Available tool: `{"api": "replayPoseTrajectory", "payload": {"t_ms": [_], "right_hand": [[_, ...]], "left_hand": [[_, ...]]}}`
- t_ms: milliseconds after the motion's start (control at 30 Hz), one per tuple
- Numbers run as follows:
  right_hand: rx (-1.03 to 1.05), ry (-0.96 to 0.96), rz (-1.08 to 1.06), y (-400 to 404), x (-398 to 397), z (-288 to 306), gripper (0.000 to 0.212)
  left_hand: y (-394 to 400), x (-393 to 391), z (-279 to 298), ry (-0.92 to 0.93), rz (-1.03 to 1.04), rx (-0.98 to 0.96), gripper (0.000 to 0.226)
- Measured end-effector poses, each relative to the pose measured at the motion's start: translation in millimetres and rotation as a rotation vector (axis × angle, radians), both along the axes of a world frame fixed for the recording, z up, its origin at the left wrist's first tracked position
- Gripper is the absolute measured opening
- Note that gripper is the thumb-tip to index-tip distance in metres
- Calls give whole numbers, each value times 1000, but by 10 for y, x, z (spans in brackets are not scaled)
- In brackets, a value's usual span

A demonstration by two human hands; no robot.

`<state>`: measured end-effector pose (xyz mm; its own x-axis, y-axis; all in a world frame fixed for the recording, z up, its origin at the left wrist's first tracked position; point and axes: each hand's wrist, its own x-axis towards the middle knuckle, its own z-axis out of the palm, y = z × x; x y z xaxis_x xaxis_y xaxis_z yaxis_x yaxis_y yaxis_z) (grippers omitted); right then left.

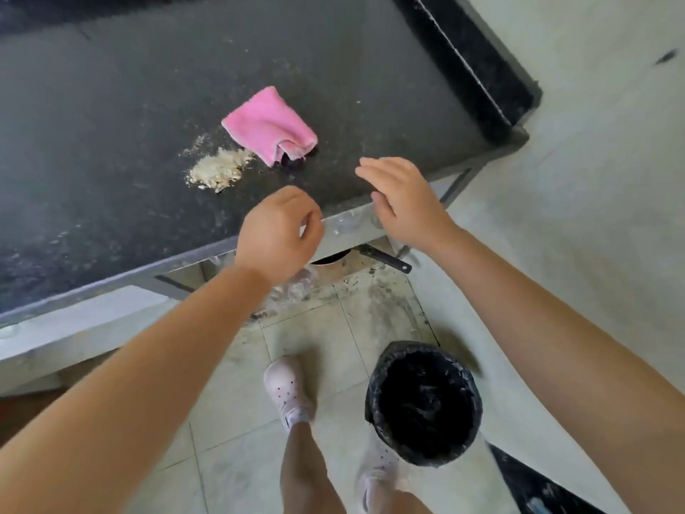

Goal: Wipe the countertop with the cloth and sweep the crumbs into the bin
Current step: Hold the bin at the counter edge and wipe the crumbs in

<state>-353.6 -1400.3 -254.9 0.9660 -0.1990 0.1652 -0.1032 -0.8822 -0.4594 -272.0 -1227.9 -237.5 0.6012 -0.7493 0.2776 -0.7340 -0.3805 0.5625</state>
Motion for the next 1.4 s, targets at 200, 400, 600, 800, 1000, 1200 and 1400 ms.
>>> {"api": "replayPoseTrajectory", "payload": {"t_ms": [200, 400, 600, 800, 1000, 1200, 1400], "right_hand": [[102, 375, -215, -196, -1428, -704, 38], [249, 729, -467, -180, -2457, -1959, 36], [353, 865, -819, -90, -3191, -3220, 35], [614, 950, -1267, -48, -3635, -4096, 51], [753, 914, -1267, 17, -3935, -4335, 26], [772, 818, -1200, -12, -3598, -3729, 12], [719, 720, -930, -128, -2884, -2599, 7]], "left_hand": [[-413, -882, -624, 289, 28, 421, 22], [-535, -1420, -1878, 525, -96, 883, 25], [-447, -1843, -3118, 622, -118, 1052, 10], [-400, -2266, -4183, 896, 23, 1071, 17], [-366, -2457, -4484, 1016, 227, 995, 13], [-335, -2114, -3814, 947, 300, 964, 25], [-187, -1578, -2552, 856, 523, 843, 14]]}}
